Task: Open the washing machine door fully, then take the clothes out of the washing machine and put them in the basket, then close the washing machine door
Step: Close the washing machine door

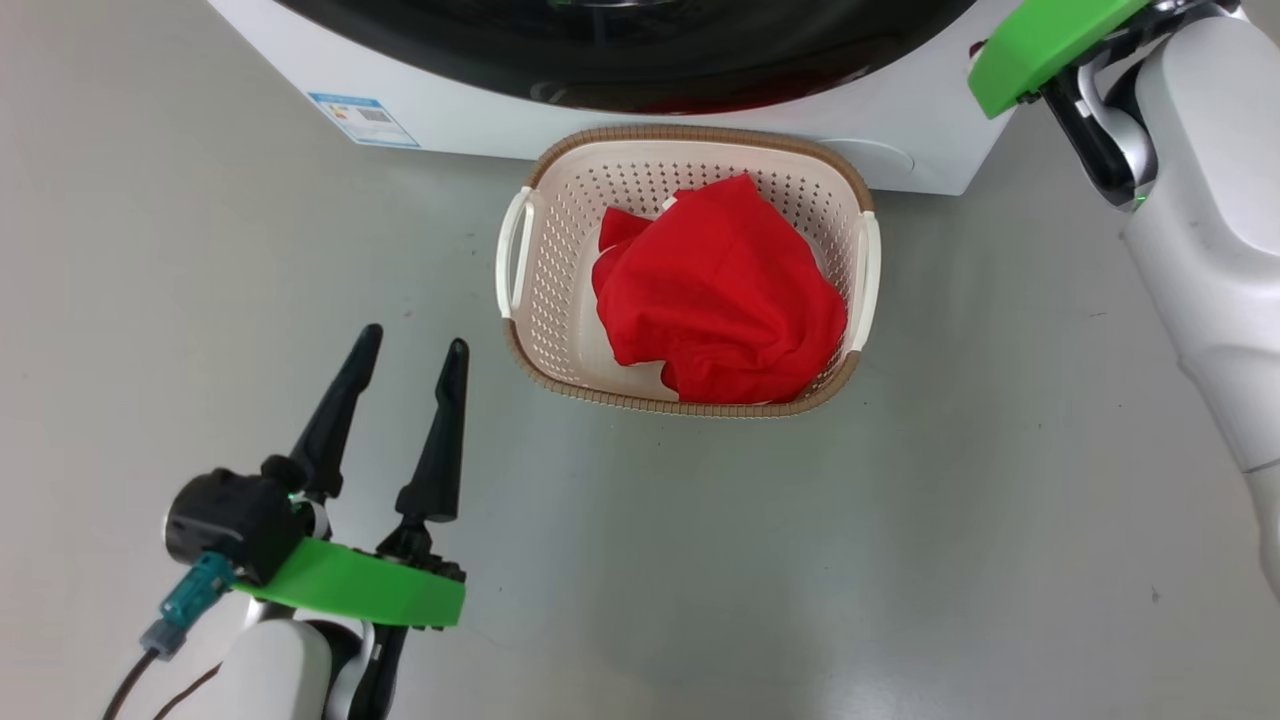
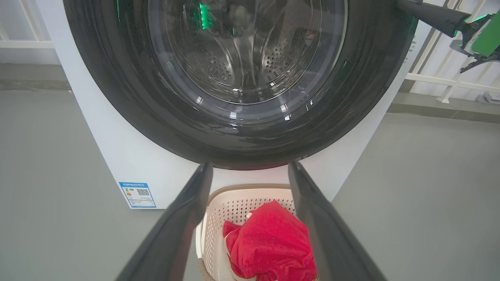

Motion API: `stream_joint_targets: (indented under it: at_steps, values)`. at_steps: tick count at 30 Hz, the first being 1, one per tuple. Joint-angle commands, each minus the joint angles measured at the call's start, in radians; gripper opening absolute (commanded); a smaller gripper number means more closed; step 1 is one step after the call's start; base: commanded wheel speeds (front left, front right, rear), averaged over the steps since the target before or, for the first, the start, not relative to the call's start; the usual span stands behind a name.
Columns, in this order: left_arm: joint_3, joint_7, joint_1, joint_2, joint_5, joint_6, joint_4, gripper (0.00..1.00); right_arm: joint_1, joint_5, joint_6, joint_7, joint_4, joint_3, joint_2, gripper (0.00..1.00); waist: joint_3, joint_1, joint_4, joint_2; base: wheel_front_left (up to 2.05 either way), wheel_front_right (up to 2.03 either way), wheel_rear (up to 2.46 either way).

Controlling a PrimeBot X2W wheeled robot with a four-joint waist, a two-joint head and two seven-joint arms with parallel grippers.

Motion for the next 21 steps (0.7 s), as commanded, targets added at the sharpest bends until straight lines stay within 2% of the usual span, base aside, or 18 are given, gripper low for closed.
stream_joint_targets:
  at_steps: [1, 7, 10, 11, 12, 17, 21]
  values:
    - [0.025, -0.009, -0.020, 0.023, -0.008, -0.006, -0.014, 1.00, -0.014, -0.020, -0.011, -0.005, -0.020, -0.040, 0.015, 0.00, 0.001, 0.0000, 0.001, 0.0000, 0.00, 0.00, 0.00]
    - [0.046, -0.009, -0.033, 0.022, -0.005, -0.006, -0.009, 1.00, 0.026, -0.052, -0.011, -0.005, -0.035, -0.054, 0.046, 0.00, -0.011, 0.0000, -0.015, 0.0000, 0.00, 0.00, 0.00]
    - [0.056, -0.009, -0.031, 0.019, -0.011, -0.006, -0.007, 1.00, 0.064, -0.048, -0.011, -0.005, -0.075, -0.060, 0.052, 0.32, -0.030, 0.0000, -0.033, 0.0000, 0.00, 0.00, 0.00]
    - [0.064, -0.009, -0.029, 0.017, -0.011, -0.006, -0.005, 1.00, 0.082, -0.049, -0.011, -0.005, -0.093, -0.063, 0.051, 0.59, -0.037, 0.0000, -0.040, 0.0000, 0.00, 0.00, 0.00]
    - [0.074, -0.009, -0.028, 0.015, -0.012, -0.006, -0.005, 1.00, 0.101, -0.052, -0.011, -0.005, -0.111, -0.063, 0.048, 1.00, -0.045, 0.0000, -0.048, 0.0000, 0.00, 0.00, 0.00]
    - [0.100, -0.009, -0.018, 0.007, -0.020, -0.006, 0.001, 1.00, 0.189, -0.063, -0.011, -0.005, -0.191, -0.080, 0.037, 1.00, -0.080, 0.0000, -0.085, 0.0000, 0.00, 0.00, 0.00]
    - [0.096, -0.009, -0.005, 0.015, -0.026, -0.006, -0.001, 1.00, 0.289, -0.072, -0.011, -0.005, -0.276, -0.139, 0.038, 1.00, -0.121, 0.0000, -0.126, 0.0000, 0.00, 0.00, 0.00]
